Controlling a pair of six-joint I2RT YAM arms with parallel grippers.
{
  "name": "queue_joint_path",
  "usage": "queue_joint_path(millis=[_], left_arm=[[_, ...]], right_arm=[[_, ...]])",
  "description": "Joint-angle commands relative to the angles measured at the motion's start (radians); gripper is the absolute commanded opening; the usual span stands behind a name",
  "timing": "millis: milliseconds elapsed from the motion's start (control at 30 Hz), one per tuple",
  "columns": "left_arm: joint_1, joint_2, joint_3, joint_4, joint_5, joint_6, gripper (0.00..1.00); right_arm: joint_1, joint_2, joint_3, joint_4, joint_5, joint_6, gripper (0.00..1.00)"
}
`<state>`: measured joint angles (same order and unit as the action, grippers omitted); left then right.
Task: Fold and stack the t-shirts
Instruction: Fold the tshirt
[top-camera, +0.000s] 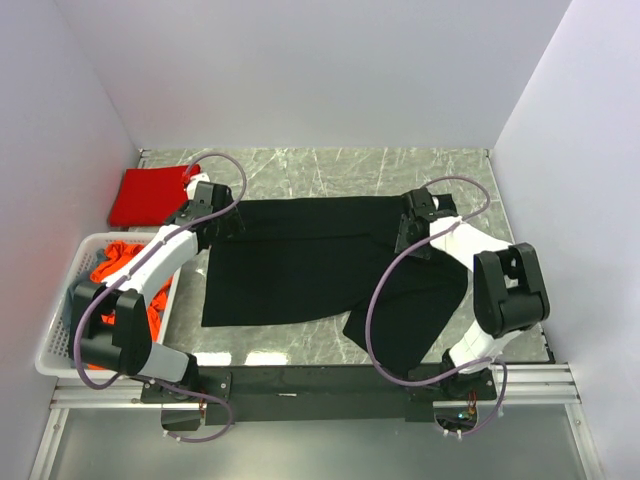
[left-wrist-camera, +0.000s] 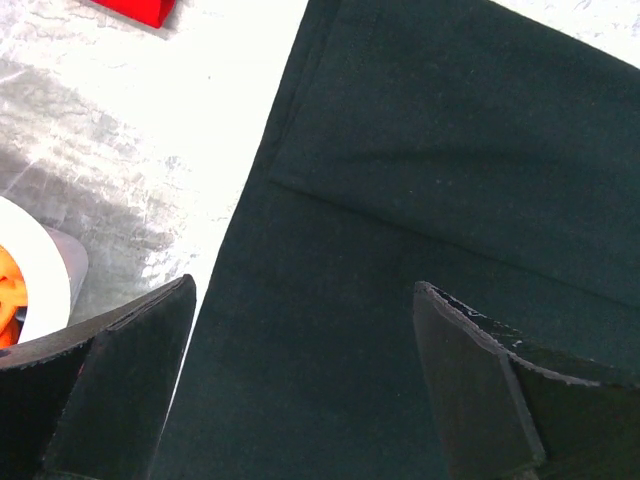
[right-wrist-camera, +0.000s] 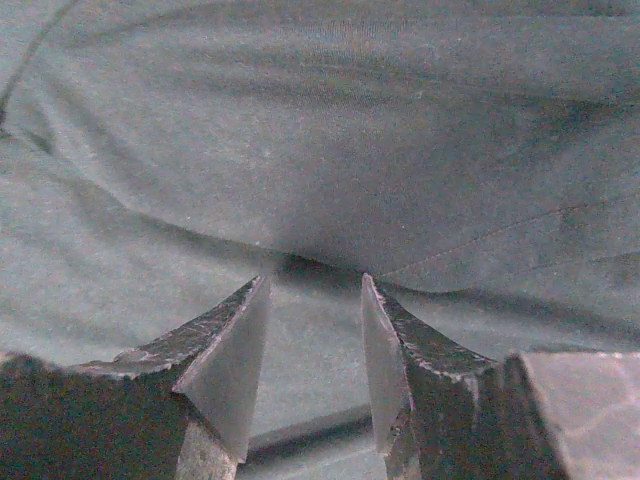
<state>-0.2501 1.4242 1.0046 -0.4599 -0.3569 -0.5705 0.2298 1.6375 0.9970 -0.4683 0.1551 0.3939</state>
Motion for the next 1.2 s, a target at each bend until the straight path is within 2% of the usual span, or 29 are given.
queue_joint_path(millis=[0, 400, 900, 1167], left_arm=[[-0.003, -0.004, 0.045, 0.029, -0.011, 0.018, 0.95], [-0.003, -0.004, 0.045, 0.027, -0.016, 0.018, 0.95], [-0.003, 0.013, 0.048, 0.024, -0.02, 0.023, 0.95], [-0.003, 0.028, 0.051, 0.024, -0.014, 0.024, 0.95]], right_arm=[[0.014, 0.03, 0.055, -0.019, 0.056, -0.009, 0.49], [0.014, 0.145, 0.189, -0.092, 0.247, 0.011, 0.48], [0.002, 0.269, 0.448, -0.15, 0.311, -0.107, 0.44], [-0.037, 0.312, 0.538, -0.182, 0.282, -0.17, 0.43]])
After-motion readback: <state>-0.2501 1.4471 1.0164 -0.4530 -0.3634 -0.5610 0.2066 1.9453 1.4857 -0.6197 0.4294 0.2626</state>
